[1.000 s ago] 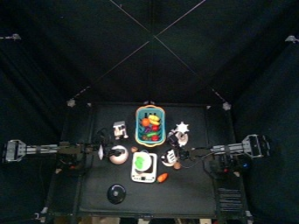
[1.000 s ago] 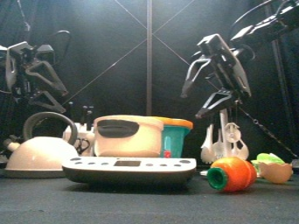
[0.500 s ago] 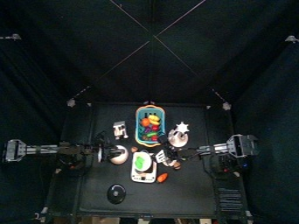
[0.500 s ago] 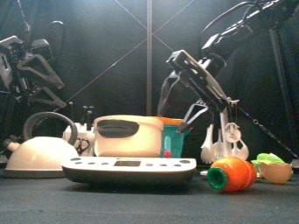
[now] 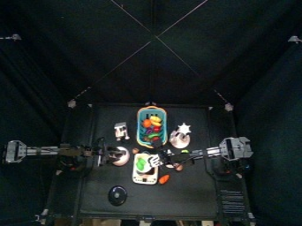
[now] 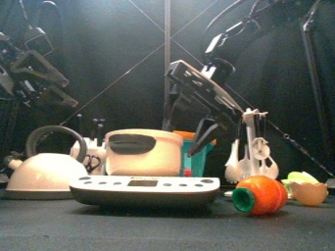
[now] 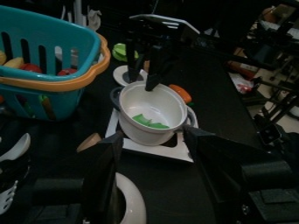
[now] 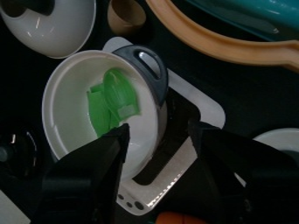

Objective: Grab pot

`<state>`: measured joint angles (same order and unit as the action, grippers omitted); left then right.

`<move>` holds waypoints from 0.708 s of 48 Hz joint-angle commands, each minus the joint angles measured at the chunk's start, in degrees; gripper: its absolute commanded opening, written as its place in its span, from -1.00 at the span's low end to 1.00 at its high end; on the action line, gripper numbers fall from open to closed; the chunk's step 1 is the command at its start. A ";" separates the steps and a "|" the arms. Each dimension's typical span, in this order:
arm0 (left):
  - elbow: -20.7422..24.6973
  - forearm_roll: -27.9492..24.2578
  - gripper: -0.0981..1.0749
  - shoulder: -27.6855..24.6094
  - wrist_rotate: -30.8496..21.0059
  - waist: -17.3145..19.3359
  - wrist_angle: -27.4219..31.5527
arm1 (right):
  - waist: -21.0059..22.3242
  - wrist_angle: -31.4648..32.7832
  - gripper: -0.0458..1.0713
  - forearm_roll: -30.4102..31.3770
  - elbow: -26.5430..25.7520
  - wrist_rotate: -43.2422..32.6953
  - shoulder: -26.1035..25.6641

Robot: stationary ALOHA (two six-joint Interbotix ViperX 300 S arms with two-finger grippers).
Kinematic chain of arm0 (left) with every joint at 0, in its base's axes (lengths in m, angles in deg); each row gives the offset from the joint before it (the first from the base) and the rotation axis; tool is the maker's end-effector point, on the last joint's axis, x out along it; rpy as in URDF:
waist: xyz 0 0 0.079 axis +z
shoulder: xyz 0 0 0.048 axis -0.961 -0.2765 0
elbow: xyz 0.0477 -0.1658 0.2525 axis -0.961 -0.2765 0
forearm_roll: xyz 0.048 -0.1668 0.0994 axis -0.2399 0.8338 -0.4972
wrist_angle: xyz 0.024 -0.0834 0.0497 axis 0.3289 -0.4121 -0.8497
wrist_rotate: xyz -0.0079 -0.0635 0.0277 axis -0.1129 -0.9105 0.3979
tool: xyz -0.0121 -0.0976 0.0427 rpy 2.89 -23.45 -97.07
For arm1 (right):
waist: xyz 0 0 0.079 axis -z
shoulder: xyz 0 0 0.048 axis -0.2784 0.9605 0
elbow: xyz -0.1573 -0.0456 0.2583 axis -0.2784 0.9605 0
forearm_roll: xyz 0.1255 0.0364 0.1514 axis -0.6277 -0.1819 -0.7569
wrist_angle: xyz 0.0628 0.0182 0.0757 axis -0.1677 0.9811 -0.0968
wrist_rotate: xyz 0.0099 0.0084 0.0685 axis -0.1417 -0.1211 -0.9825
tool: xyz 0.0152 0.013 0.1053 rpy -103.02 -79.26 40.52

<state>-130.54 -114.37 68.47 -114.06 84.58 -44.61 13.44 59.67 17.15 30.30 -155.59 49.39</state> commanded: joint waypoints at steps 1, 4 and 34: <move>0.44 1.58 0.74 -0.09 1.76 -0.79 -1.32 | 0.00 0.35 0.59 -0.09 -1.93 -0.09 -0.09; 0.44 2.46 0.74 -0.09 3.16 -1.23 -1.32 | 0.00 0.44 0.53 -0.09 -2.29 -0.09 0.53; 0.44 5.36 0.74 -0.09 5.01 -1.41 -0.97 | 0.00 5.89 0.09 1.49 -3.43 0.53 -0.18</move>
<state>-130.80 -109.54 68.55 -109.14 83.27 -45.40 13.44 65.47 18.38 28.36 -155.15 51.77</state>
